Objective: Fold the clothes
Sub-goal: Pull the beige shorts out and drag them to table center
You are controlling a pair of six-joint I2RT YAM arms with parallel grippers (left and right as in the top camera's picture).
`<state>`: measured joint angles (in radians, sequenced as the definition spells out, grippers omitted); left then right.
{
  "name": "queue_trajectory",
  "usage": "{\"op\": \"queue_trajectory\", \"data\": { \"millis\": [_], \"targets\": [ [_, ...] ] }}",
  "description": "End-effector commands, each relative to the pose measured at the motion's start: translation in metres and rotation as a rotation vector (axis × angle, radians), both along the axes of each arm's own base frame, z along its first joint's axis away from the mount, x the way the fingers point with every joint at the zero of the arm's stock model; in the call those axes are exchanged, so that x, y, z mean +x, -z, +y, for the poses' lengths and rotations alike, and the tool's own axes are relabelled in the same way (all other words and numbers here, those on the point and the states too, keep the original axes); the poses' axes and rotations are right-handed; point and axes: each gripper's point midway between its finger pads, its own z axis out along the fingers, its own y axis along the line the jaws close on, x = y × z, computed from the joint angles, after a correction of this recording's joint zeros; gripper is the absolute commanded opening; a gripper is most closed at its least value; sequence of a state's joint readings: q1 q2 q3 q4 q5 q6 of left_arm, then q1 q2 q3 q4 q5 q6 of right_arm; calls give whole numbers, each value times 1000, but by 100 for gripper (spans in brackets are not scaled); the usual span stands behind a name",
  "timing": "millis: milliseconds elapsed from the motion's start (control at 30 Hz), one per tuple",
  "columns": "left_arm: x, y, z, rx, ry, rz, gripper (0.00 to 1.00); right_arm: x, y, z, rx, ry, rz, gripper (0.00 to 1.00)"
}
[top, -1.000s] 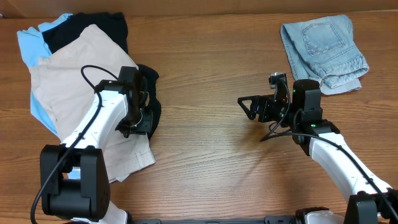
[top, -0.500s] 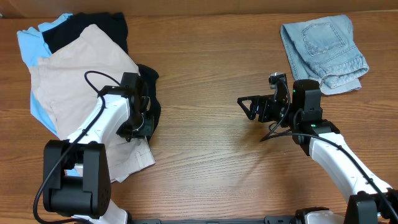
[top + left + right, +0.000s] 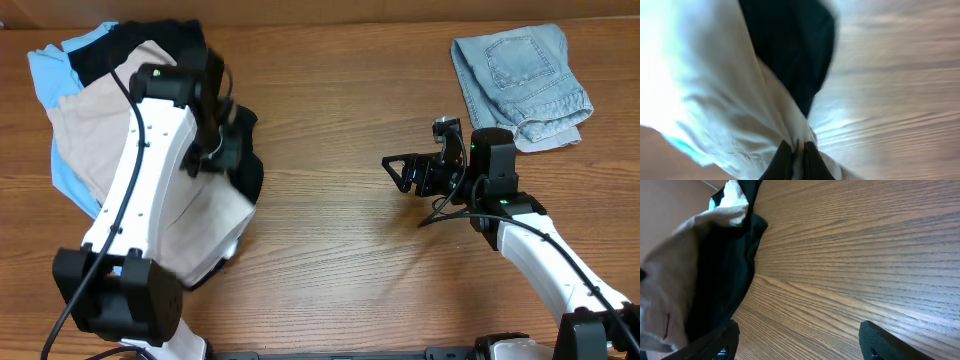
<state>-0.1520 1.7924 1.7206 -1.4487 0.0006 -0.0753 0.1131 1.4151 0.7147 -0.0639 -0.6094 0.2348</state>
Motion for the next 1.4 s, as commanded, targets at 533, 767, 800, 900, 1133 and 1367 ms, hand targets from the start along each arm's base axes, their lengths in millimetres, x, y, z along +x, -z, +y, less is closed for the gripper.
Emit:
{"op": "queue_trajectory", "data": {
  "millis": [533, 767, 800, 900, 1133, 1367],
  "targets": [
    [86, 6, -242, -326, 619, -469, 4, 30, -40, -67, 72, 260, -55, 80],
    [103, 32, -315, -436, 721, -592, 4, 28, -66, -93, 84, 316, -122, 80],
    [101, 33, -326, -458, 741, -602, 4, 28, -66, -93, 84, 316, -123, 80],
    [87, 31, -354, -481, 825, -639, 5, 27, -66, -93, 84, 317, -120, 80],
    [89, 30, -355, -250, 830, -712, 100, 28, -66, -99, 83, 331, -124, 80],
    [82, 37, -252, -108, 479, -370, 100, 25, -60, -99, 62, 324, -108, 80]
  ]
}}
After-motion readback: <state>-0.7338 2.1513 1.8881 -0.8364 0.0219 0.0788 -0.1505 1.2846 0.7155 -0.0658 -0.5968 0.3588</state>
